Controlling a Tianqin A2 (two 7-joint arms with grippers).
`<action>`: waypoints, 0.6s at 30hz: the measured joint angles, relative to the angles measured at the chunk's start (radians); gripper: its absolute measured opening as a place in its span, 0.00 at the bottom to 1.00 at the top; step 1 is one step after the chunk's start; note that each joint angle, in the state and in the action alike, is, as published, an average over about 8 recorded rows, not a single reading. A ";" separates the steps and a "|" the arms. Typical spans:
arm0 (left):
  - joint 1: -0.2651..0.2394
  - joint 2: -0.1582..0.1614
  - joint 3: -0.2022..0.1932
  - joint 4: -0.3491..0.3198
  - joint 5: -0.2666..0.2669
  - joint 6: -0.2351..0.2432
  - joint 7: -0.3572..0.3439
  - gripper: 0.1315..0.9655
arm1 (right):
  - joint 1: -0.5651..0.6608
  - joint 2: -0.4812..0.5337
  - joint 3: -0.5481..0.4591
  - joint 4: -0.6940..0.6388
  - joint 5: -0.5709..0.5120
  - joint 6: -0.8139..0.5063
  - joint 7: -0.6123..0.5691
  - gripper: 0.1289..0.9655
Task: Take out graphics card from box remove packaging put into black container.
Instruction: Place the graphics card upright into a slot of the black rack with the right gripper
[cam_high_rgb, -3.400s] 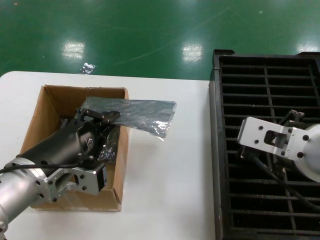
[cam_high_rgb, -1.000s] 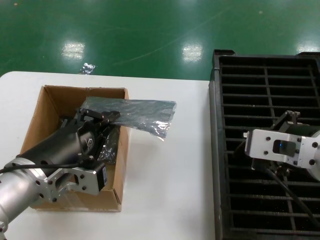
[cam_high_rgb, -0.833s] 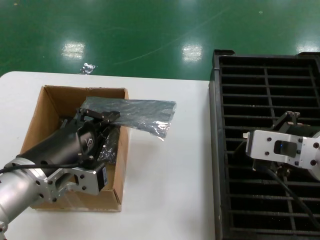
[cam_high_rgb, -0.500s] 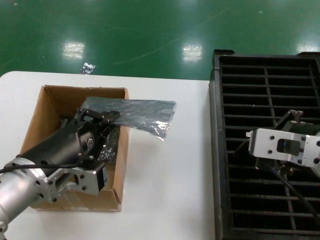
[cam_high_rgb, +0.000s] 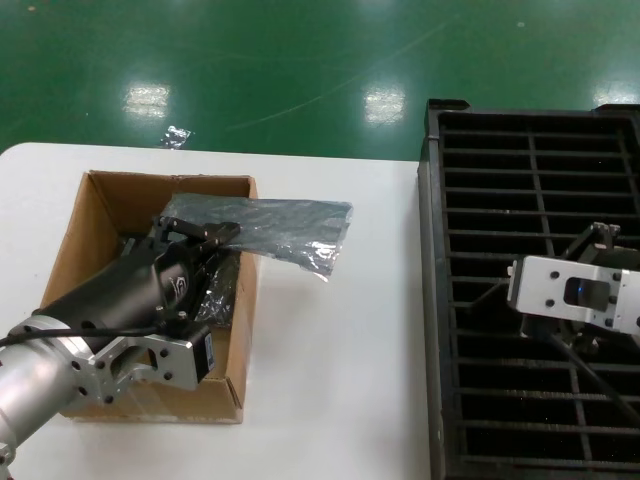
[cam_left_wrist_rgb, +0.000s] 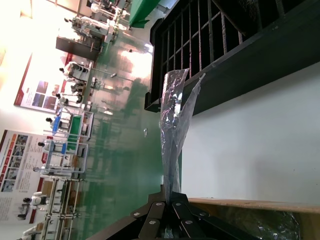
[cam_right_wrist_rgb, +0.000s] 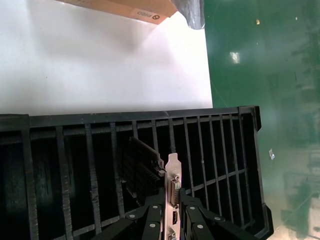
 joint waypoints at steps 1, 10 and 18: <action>0.000 0.000 0.000 0.000 0.000 0.000 0.000 0.01 | 0.005 0.004 -0.005 0.000 0.003 0.000 0.005 0.06; 0.000 0.000 0.000 0.000 0.000 0.000 0.000 0.01 | 0.042 0.022 -0.048 0.000 0.018 0.000 0.036 0.06; 0.000 0.000 0.000 0.000 0.000 0.000 0.000 0.01 | 0.029 -0.007 -0.037 0.000 0.002 0.000 0.010 0.06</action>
